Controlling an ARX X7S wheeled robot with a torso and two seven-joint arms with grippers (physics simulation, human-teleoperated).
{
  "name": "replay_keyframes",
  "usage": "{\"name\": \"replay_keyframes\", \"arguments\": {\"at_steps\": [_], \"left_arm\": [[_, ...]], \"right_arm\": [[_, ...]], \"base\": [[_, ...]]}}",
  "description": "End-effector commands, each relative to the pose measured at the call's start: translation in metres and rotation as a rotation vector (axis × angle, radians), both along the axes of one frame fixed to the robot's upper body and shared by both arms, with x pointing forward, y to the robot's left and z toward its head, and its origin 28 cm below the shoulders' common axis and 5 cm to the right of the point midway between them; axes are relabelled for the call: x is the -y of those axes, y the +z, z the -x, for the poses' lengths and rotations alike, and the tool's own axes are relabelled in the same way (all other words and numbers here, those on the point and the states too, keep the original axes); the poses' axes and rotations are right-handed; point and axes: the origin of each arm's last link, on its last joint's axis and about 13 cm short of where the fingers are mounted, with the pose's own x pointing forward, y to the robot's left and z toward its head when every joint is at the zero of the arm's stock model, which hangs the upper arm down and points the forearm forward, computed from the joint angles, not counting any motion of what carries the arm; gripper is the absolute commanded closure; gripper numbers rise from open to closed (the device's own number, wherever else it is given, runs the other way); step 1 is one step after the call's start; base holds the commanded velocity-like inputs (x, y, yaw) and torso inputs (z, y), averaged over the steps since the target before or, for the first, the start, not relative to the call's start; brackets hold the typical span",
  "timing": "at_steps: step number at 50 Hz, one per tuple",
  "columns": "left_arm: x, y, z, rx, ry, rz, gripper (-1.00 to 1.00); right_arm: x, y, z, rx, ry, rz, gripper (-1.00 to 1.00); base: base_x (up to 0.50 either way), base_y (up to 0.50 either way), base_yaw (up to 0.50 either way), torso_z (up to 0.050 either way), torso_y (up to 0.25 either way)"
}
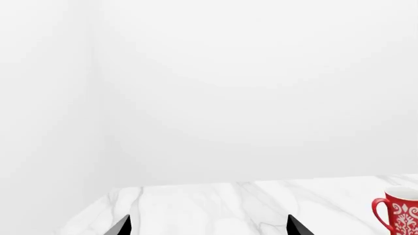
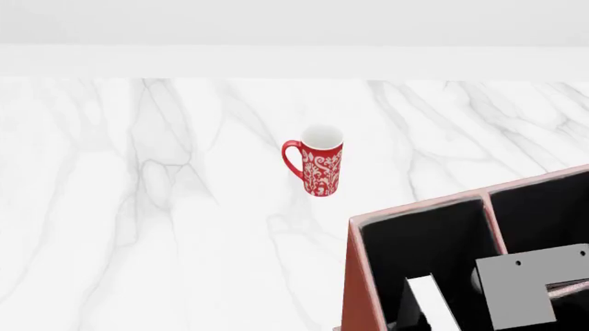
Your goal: Pick up the book and place it in the left compartment of the caddy.
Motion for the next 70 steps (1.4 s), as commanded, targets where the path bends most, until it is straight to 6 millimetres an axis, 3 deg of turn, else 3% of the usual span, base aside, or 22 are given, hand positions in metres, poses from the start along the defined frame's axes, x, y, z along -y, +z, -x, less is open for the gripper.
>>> {"name": "replay_keyframes", "arguments": {"at_steps": [1, 28, 70], "left_arm": [[0.000, 0.000, 0.000, 0.001, 0.001, 0.000, -1.00], [0.000, 0.004, 0.004, 0.017, 0.000, 0.013, -1.00], [0.001, 0.008, 0.010, 0.040, -0.005, 0.016, -1.00]], "right_arm": [[-0.001, 0.015, 0.005, 0.051, 0.008, -0.007, -1.00], [-0.010, 0.039, 0.025, 0.273, 0.010, -0.088, -1.00], [-0.027, 0.024, 0.056, 0.567, -0.001, -0.177, -1.00]], "base": [[0.00, 0.00, 0.00, 0.000, 0.000], [0.00, 0.00, 0.00, 0.000, 0.000], [0.00, 0.00, 0.00, 0.000, 0.000]]}}
